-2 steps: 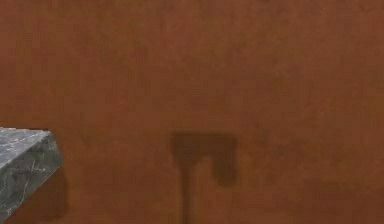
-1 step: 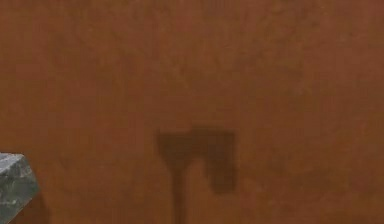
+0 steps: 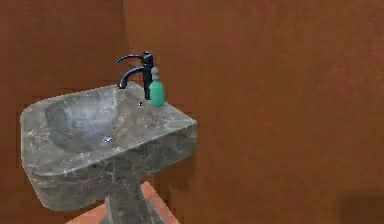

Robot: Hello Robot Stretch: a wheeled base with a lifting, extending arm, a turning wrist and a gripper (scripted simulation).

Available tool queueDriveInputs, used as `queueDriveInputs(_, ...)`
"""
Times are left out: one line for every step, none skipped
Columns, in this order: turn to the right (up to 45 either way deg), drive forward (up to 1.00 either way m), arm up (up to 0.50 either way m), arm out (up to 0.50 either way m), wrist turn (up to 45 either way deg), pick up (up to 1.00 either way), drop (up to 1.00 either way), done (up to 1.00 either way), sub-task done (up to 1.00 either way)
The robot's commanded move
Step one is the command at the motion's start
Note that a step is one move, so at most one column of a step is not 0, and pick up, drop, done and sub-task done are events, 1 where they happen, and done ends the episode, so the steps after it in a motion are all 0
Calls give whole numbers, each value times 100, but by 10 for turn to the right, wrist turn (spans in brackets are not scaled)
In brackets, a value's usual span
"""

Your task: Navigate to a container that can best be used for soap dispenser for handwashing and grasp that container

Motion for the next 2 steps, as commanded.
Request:
queueDriveInputs(-450,0,0,0,0,0,0,0,0)
queueDriveInputs(-450,0,0,0,0,0,0,0,0)
